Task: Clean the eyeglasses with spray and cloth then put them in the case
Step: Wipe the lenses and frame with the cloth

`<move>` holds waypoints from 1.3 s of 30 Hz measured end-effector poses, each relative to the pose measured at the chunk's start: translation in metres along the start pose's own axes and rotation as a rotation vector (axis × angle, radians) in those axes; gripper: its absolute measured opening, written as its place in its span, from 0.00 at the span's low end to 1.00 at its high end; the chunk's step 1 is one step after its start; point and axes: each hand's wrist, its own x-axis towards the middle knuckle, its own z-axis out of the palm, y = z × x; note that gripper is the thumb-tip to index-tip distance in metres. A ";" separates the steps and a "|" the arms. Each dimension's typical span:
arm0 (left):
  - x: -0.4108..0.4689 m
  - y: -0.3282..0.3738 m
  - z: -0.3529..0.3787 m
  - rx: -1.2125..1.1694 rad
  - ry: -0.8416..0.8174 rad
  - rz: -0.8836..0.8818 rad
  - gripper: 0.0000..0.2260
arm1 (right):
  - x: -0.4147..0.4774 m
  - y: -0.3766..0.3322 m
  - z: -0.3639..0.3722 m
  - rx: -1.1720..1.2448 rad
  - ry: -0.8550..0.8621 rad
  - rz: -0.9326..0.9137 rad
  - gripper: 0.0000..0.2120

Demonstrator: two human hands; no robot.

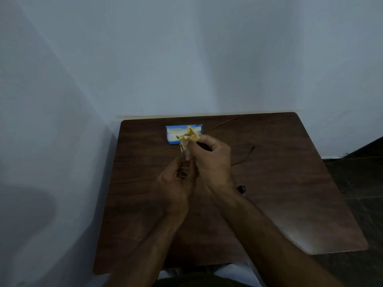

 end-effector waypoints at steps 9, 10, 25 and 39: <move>-0.003 0.006 0.010 0.010 0.143 0.039 0.07 | 0.011 -0.024 -0.022 0.372 0.131 0.041 0.02; -0.003 0.006 0.011 0.017 0.140 0.051 0.08 | 0.012 -0.027 -0.024 0.411 0.137 0.037 0.03; -0.005 0.011 0.010 -0.031 0.090 0.007 0.03 | 0.025 -0.048 -0.055 0.540 0.218 0.076 0.05; -0.009 0.018 0.018 -0.179 -0.046 -0.032 0.05 | 0.016 -0.002 -0.044 -1.125 0.022 -0.482 0.08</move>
